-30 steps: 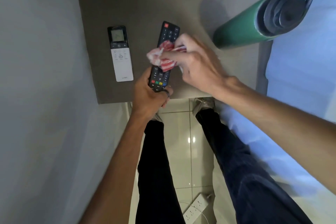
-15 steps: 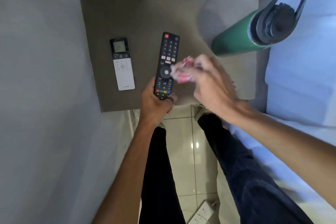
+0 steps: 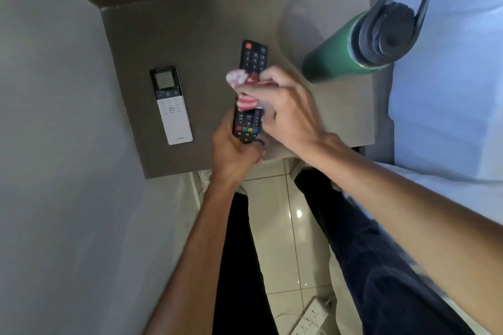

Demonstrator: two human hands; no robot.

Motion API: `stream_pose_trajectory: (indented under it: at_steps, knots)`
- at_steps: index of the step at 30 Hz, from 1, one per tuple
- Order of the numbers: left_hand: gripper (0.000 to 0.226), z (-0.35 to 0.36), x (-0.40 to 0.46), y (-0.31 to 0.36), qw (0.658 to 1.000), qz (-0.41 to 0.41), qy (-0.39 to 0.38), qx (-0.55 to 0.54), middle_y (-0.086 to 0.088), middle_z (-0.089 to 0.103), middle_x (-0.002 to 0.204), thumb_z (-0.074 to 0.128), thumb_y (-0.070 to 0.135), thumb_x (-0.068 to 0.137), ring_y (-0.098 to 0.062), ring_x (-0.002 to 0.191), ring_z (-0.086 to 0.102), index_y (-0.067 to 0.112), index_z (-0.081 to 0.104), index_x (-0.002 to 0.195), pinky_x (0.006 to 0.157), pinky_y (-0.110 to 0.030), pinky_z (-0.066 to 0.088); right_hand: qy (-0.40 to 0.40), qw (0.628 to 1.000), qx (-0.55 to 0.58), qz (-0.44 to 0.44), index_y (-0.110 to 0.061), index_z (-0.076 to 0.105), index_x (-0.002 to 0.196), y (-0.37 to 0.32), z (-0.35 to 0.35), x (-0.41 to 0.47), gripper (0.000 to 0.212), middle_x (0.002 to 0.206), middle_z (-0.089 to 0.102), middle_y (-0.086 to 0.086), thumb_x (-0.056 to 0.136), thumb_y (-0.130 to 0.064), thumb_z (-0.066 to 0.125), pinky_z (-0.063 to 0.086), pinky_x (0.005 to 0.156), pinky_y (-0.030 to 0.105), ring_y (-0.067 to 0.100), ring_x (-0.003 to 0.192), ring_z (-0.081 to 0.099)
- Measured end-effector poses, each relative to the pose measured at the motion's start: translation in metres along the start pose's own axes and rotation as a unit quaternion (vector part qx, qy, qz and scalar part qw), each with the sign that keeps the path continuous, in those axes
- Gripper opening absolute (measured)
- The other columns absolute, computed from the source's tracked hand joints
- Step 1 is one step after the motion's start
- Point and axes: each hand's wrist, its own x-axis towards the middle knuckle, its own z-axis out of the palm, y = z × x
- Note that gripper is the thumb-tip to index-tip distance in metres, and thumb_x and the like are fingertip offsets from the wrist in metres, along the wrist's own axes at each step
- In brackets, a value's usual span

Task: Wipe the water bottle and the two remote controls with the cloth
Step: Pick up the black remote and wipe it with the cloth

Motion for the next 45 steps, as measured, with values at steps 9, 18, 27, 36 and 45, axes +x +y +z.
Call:
stream_pose_trajectory:
  at_steps: [9,18,27,36,45]
  knots:
    - [0.062,-0.008,0.001,-0.006,1.000,-0.006,0.012,-0.004,-0.012,0.065,0.082,0.063,-0.031,0.073,-0.026,0.054,0.059,0.015,0.063,0.114,0.040,-0.029,0.048,-0.048,0.998,-0.002,-0.030,-0.017,0.080,0.119,-0.001,0.004,-0.008,0.042,0.120,0.075,0.010,0.086,0.009,0.074,0.066,0.086,0.044,0.036,0.106,0.070]
    - [0.068,-0.023,0.027,-0.009,0.998,0.021,0.045,0.045,0.008,0.074,0.082,0.079,-0.020,0.067,-0.008,0.050,0.065,0.013,0.064,0.125,0.037,-0.023,0.050,-0.155,0.976,0.131,0.073,-0.015,0.078,0.121,0.011,0.007,-0.010,0.038,0.111,0.073,0.010,0.088,0.003,0.078,0.064,0.085,0.042,0.024,0.096,0.072]
    - [0.097,0.037,0.056,-0.035,0.990,0.109,0.075,0.056,-0.028,0.059,0.133,0.084,0.036,0.075,-0.041,0.123,0.062,-0.003,0.042,0.154,0.107,-0.052,0.054,-0.253,0.538,0.735,0.325,-0.012,0.062,0.131,0.058,-0.035,-0.060,0.090,0.099,0.079,0.003,0.054,-0.037,0.103,0.063,0.063,0.023,0.013,0.076,0.075]
    - [0.083,0.061,0.083,-0.039,0.945,0.105,0.192,0.244,-0.035,0.056,0.127,0.059,0.050,0.089,-0.051,0.122,0.053,-0.003,0.050,0.151,0.107,-0.056,0.044,-0.054,0.470,0.801,0.368,-0.004,0.047,0.151,0.065,0.005,-0.052,0.055,0.151,0.061,0.015,0.097,0.001,0.036,0.043,0.123,0.050,0.030,0.149,0.050]
    - [0.092,-0.007,0.054,-0.034,0.897,0.072,0.321,0.294,-0.029,0.040,0.157,0.074,0.036,0.085,-0.046,0.146,0.040,-0.002,0.034,0.159,0.119,-0.055,0.033,-0.052,0.550,0.720,0.420,-0.013,0.059,0.138,0.054,0.009,-0.024,0.053,0.131,0.077,0.009,0.087,-0.001,0.051,0.050,0.114,0.045,0.029,0.117,0.076]
